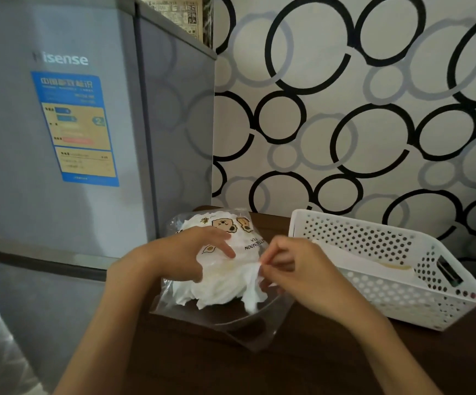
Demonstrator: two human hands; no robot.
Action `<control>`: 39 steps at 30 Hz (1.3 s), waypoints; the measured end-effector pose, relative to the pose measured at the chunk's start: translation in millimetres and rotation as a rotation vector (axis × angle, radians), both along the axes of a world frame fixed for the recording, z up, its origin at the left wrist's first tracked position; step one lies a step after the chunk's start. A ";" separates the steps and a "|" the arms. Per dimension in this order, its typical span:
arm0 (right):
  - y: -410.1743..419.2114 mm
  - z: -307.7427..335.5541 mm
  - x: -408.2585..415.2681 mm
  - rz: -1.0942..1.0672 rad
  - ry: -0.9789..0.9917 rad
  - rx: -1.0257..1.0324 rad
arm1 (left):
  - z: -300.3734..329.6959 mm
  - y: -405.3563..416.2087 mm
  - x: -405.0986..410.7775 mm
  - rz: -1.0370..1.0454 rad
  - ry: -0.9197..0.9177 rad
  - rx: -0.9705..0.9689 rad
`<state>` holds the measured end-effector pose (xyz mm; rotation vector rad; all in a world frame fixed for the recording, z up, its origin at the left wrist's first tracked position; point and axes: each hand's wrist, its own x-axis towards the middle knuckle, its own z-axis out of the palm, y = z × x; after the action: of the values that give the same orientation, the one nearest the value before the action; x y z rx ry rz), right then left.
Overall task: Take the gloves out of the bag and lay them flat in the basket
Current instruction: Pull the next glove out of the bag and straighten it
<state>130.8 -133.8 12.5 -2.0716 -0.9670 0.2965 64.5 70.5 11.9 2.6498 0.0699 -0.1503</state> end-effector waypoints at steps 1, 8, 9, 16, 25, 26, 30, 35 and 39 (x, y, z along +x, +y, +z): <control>-2.8 3.7 2.6 -0.035 0.052 0.094 | -0.6 -0.1 0.6 0.008 -0.001 0.006; -10.3 10.8 10.2 -0.128 0.223 0.243 | 20.2 -15.9 -11.3 -0.089 -0.023 -0.027; -9.2 8.8 11.4 -0.132 0.247 0.251 | 23.2 -19.3 -12.4 -0.118 -0.043 -0.073; -4.2 0.8 11.9 -0.107 0.242 0.170 | 11.1 -28.0 10.6 0.006 -0.401 -0.262; -13.6 -1.1 22.3 -0.072 0.154 0.066 | 12.9 -10.3 0.6 0.093 -0.295 -0.335; -17.3 3.0 24.2 -0.076 0.214 0.135 | 15.4 -10.2 -1.2 0.094 -0.290 -0.381; -17.9 6.4 25.7 -0.029 0.450 0.309 | 20.5 -13.4 -1.7 0.215 -0.292 -0.482; -21.6 7.3 25.3 0.039 0.430 0.075 | 19.7 -11.0 4.3 0.399 -0.364 -0.550; -34.7 10.4 36.9 0.023 0.547 0.167 | 19.0 -11.3 6.0 0.411 -0.339 -0.612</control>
<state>167.8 -168.5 22.9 -1.6933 -0.6542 0.7246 70.5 59.2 30.8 1.9668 0.3853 0.3586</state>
